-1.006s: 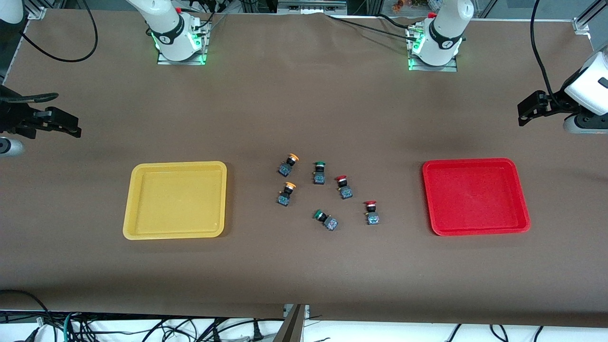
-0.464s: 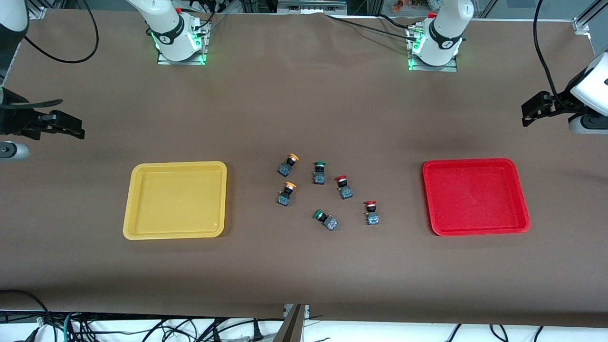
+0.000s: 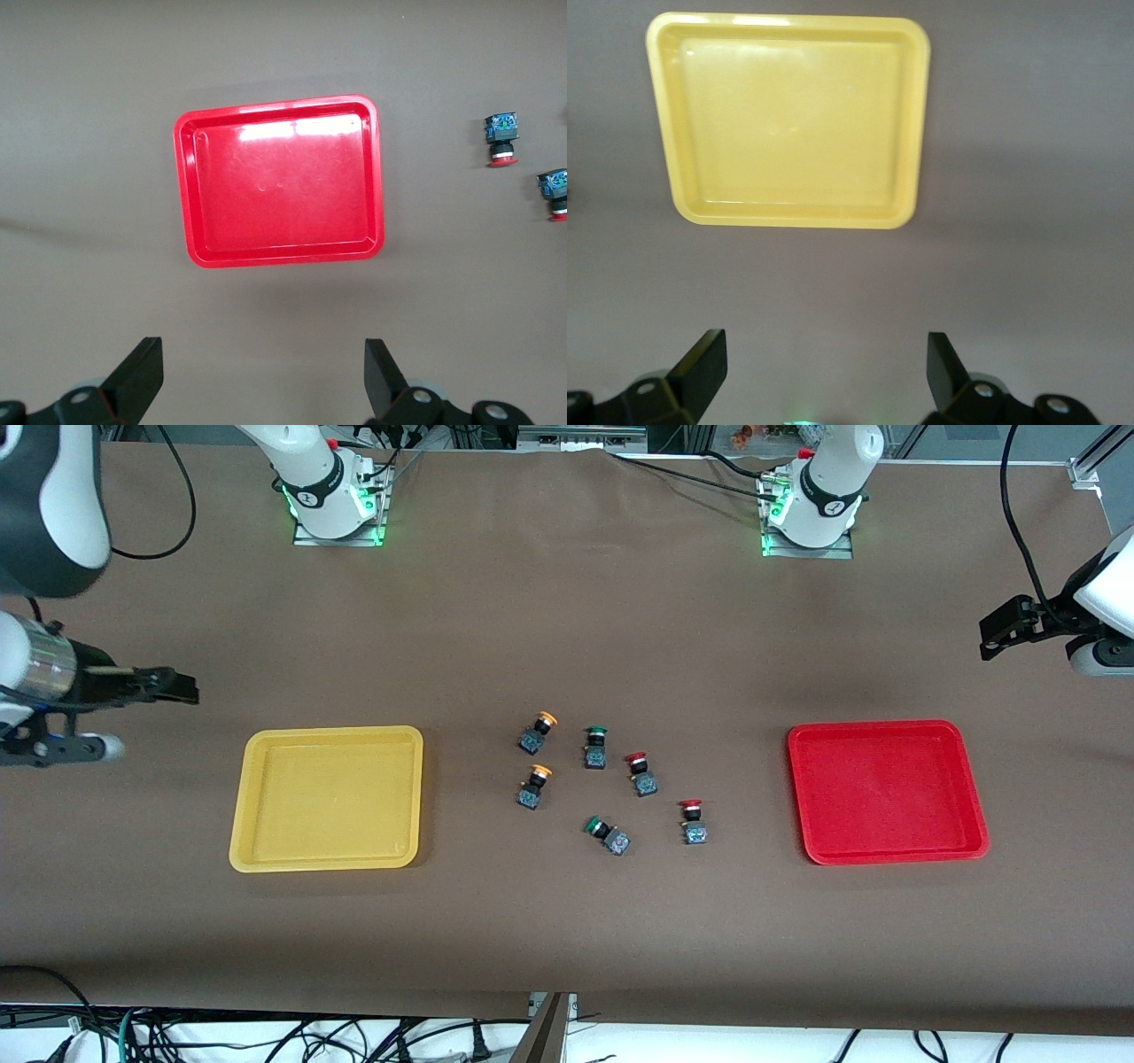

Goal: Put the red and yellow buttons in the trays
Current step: 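Reach the right gripper toward an orange-capped button between the trays, then close the right gripper on the orange-capped button and lift it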

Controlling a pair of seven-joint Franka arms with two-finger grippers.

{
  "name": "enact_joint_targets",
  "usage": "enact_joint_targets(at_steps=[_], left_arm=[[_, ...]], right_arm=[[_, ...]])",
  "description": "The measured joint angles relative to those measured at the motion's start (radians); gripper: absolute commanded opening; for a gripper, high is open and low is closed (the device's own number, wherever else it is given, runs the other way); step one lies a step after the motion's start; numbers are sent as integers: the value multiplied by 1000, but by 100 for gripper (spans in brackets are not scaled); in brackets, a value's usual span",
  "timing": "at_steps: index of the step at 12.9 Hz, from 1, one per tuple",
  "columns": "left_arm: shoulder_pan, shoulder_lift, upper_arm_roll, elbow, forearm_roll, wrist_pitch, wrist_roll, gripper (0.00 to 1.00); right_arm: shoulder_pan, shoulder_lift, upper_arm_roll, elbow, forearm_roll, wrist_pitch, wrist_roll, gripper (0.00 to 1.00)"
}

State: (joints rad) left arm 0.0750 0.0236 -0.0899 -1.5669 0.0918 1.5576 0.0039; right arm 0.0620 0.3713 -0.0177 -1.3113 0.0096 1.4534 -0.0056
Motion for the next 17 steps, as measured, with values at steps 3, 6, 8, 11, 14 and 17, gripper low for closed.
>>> enact_joint_targets(at_steps=[3, 6, 8, 11, 14, 17], left_arm=[[0, 0, 0, -1, -8, 0, 0, 100], [0, 0, -1, -2, -12, -1, 0, 100], [1, -1, -1, -2, -12, -1, 0, 100], [1, -1, -1, -2, -12, -1, 0, 100], [1, -1, -2, -2, -12, -1, 0, 100], [1, -1, -3, -2, -12, -1, 0, 100]], right_arm=[[56, 81, 6, -5, 75, 108, 171, 100], [207, 173, 13, -14, 94, 269, 465, 100], [307, 235, 14, -18, 94, 367, 645, 100], [411, 309, 15, -21, 94, 443, 819, 100], [504, 378, 16, -23, 94, 531, 979, 100], [565, 440, 15, -23, 94, 601, 1058, 100]])
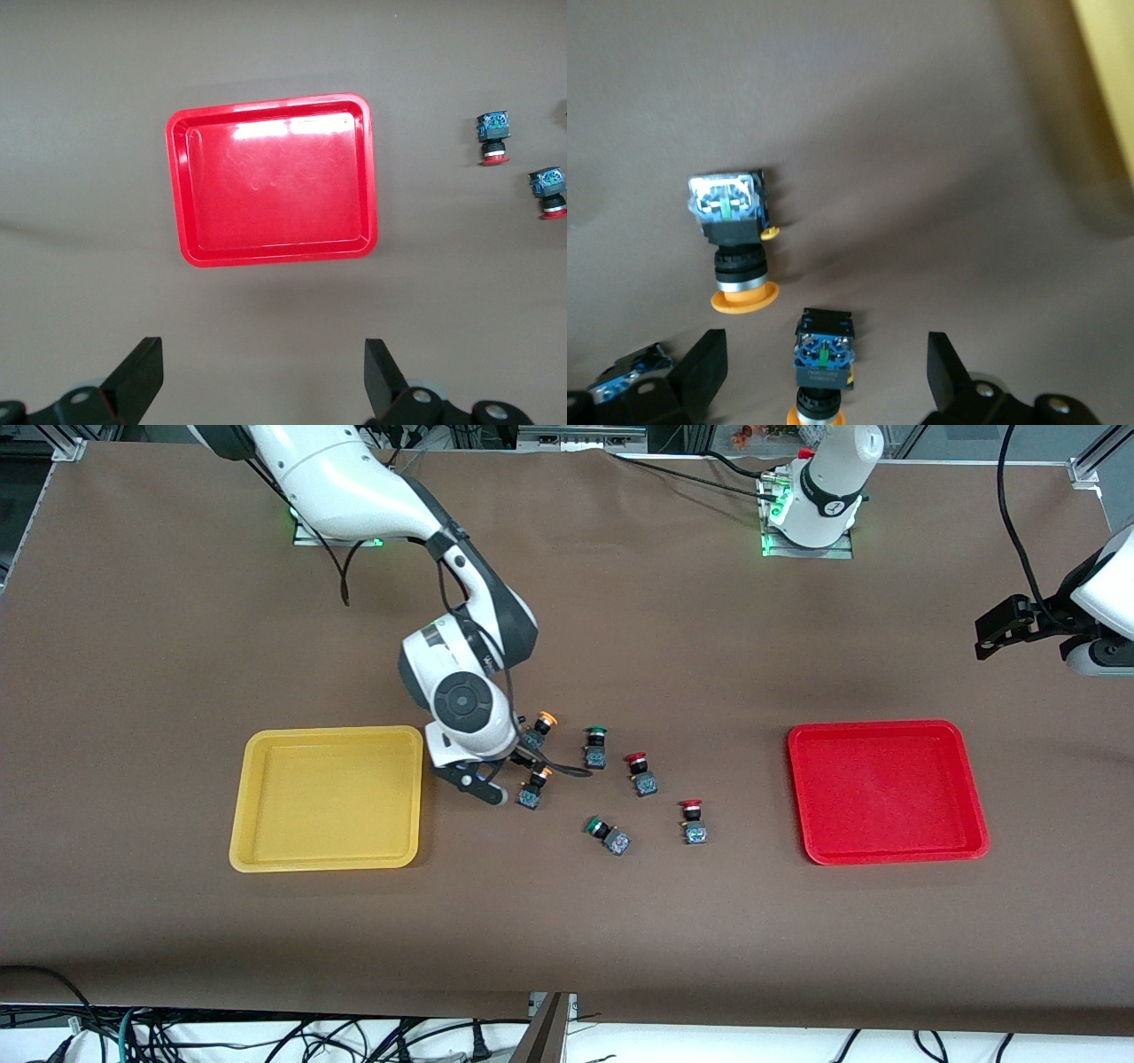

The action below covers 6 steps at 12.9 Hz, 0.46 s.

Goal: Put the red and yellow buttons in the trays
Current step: 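Close the right gripper on the orange-capped button and lift it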

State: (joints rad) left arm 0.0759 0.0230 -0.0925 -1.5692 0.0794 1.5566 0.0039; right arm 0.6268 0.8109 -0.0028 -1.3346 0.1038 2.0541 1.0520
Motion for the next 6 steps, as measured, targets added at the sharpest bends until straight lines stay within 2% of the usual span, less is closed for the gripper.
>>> enact_joint_targets(at_steps=[6], left_arm=[[0, 0, -4, 0, 0, 0, 0, 100]], right_arm=[[41, 36, 0, -63, 0, 110, 5, 99]])
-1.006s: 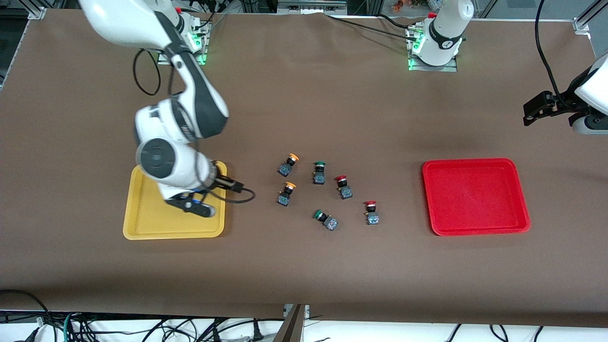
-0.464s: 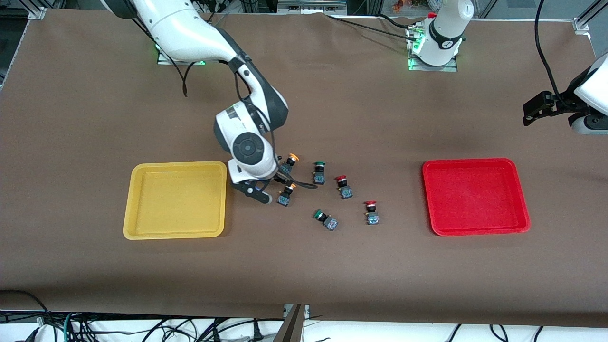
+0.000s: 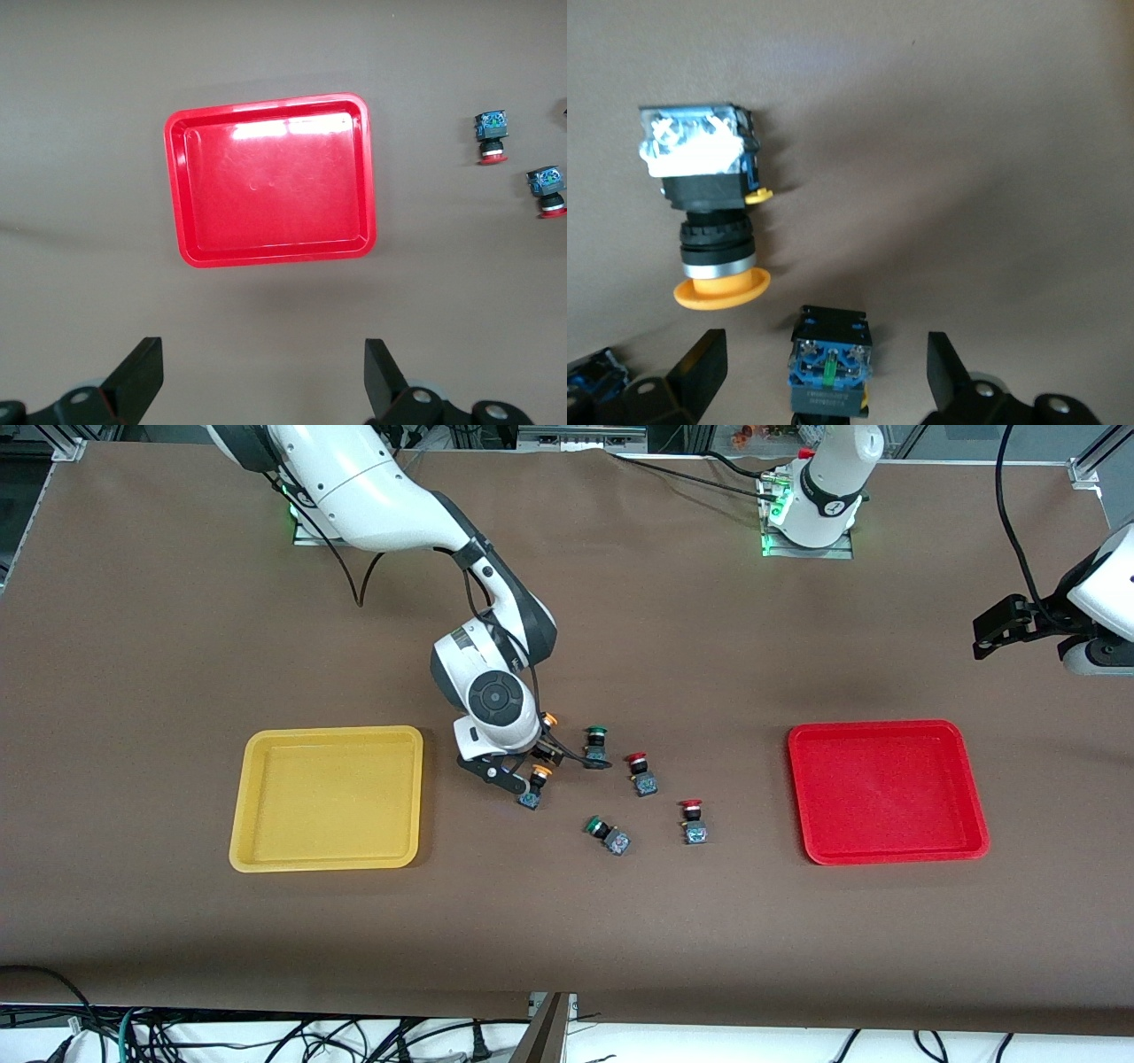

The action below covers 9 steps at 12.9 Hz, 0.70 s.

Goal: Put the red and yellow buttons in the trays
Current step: 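Close the right gripper on the orange-capped button and lift it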

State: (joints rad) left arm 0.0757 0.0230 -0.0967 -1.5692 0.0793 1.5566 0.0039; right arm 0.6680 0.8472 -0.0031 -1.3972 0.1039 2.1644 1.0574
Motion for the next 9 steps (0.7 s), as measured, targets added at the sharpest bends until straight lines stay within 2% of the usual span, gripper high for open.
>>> enact_joint_targets(at_steps=[1, 2, 3, 4, 9], left_arm=[[0, 0, 0, 0, 0, 0, 0, 100], [0, 0, -1, 0, 0, 0, 0, 100], [0, 0, -1, 0, 0, 0, 0, 100], [0, 0, -1, 0, 0, 0, 0, 100], [0, 0, -5, 0, 0, 0, 0, 100]], right_arm=[[4, 0, 0, -7, 0, 8, 0, 70], [7, 0, 0, -9, 0, 11, 0, 34], [8, 0, 0, -9, 0, 12, 0, 13], [8, 0, 0, -9, 0, 13, 0, 2], [8, -1, -1, -11, -1, 13, -1, 0]])
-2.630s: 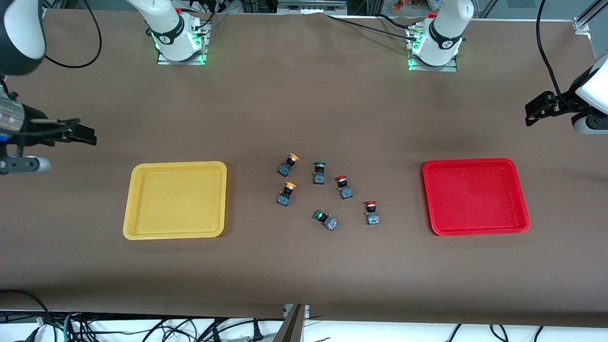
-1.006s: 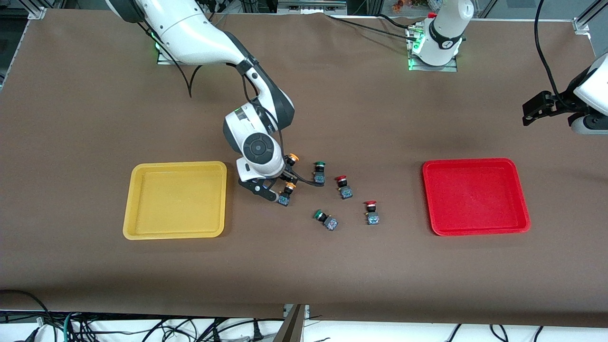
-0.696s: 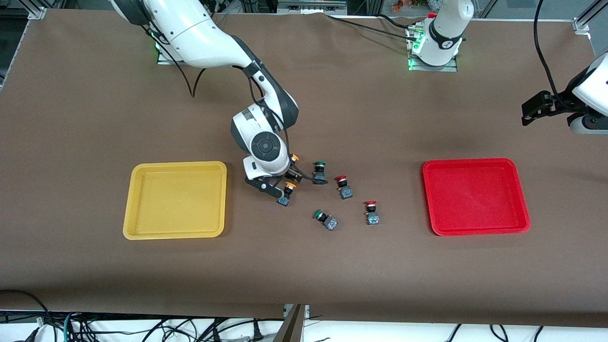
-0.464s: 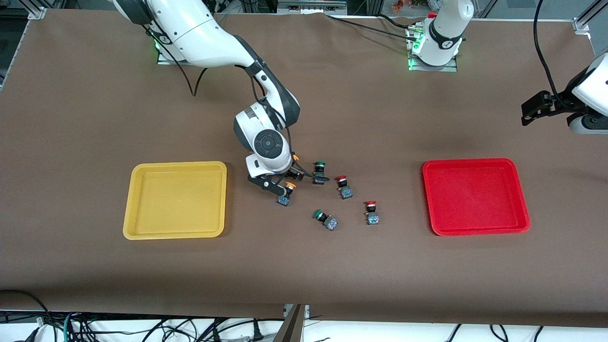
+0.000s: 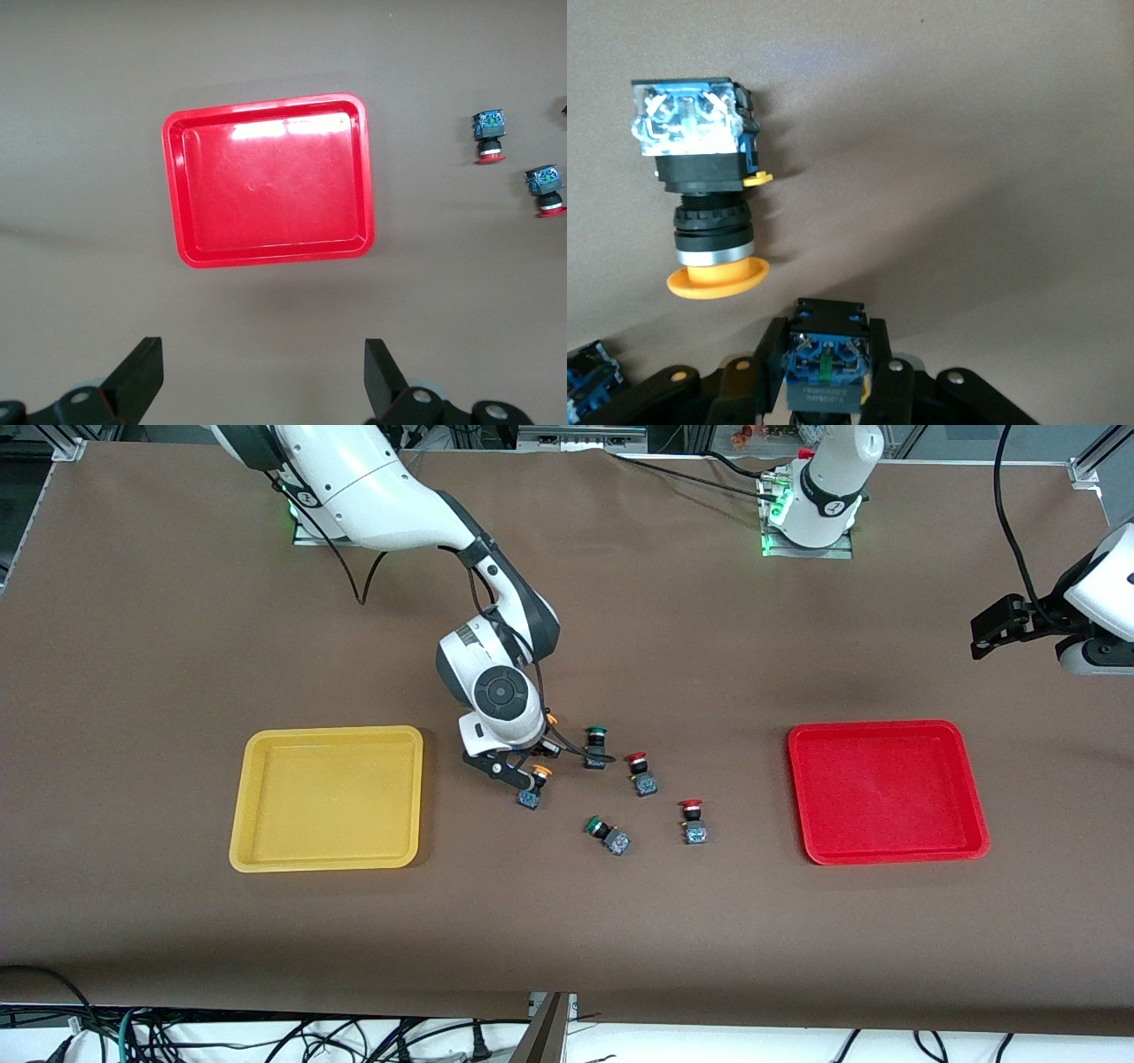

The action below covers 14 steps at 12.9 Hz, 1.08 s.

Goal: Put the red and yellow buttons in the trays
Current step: 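Carry the orange button into the yellow tray and open the right gripper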

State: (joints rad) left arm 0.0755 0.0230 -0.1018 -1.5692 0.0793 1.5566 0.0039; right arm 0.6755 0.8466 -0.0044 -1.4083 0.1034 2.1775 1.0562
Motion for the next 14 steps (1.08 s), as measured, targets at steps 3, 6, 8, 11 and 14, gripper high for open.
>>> enact_joint_targets(at_steps=[3, 6, 8, 11, 14], left_arm=[[0, 0, -1, 0, 0, 0, 0, 100], [0, 0, -2, 0, 0, 0, 0, 100], [0, 0, -2, 0, 0, 0, 0, 100], [-1, 0, -2, 0, 0, 0, 0, 100], [-2, 0, -3, 0, 0, 0, 0, 100]], right_arm=[[-6, -16, -35, 6, -2, -26, -64, 0], [-32, -84, -161, 10, -2, -189, -288, 0], [-73, -110, -242, 9, -1, -245, -474, 0], [-198, -107, -270, -2, -1, -253, -693, 0], [-320, -98, -271, -33, -1, -252, -866, 0]])
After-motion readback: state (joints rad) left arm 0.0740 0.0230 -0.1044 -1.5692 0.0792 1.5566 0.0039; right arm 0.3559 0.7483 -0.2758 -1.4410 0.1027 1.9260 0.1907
